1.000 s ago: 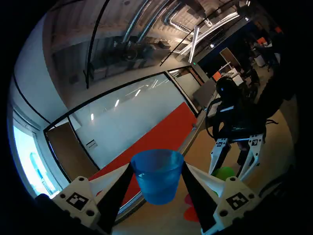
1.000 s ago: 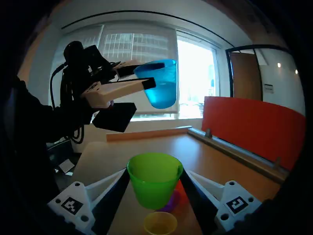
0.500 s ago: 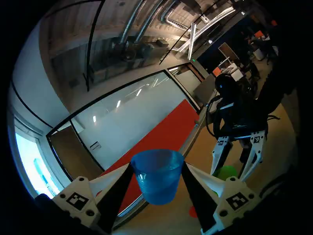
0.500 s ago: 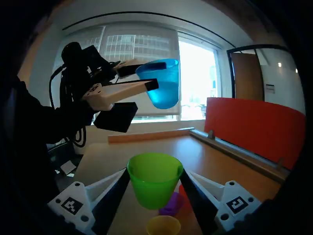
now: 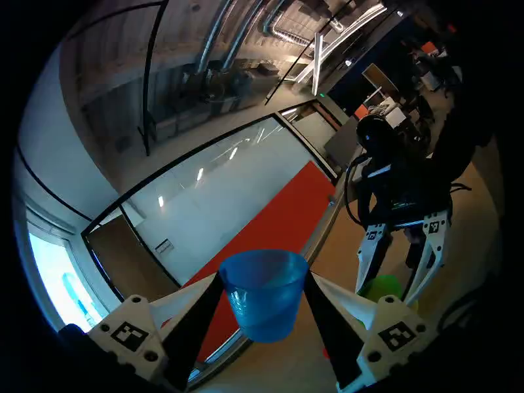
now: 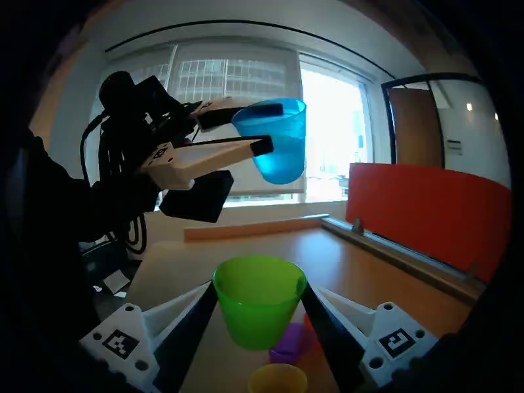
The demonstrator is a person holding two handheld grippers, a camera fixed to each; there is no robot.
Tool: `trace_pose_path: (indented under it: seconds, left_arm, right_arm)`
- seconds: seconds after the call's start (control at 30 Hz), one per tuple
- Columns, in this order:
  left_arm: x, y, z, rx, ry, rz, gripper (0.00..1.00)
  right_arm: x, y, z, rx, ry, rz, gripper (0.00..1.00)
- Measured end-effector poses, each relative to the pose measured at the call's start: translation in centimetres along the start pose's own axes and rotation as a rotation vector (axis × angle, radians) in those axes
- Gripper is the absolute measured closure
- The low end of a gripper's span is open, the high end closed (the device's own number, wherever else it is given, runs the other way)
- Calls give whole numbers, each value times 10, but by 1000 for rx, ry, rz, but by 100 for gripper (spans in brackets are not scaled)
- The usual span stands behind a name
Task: Pour water
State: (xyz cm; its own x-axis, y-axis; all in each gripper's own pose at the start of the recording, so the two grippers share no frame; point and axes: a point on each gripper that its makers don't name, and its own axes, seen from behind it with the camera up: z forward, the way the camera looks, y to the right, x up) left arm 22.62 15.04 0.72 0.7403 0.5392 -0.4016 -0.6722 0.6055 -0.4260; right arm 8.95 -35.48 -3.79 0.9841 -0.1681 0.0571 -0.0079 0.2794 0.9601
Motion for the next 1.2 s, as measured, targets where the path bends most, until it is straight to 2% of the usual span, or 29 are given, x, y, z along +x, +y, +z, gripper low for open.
trace_pose_path:
  seconds: [0.73, 1.2]
  left_arm:
    - [-7, 6, -1, -15, -16, 15, 15]
    - [-11, 10, -1, -14, -32, 50, 15]
  right_arm:
    - [1, -3, 7, 9, 3, -5, 8]
    - [2, -5, 13, 19, 10, -8, 8]
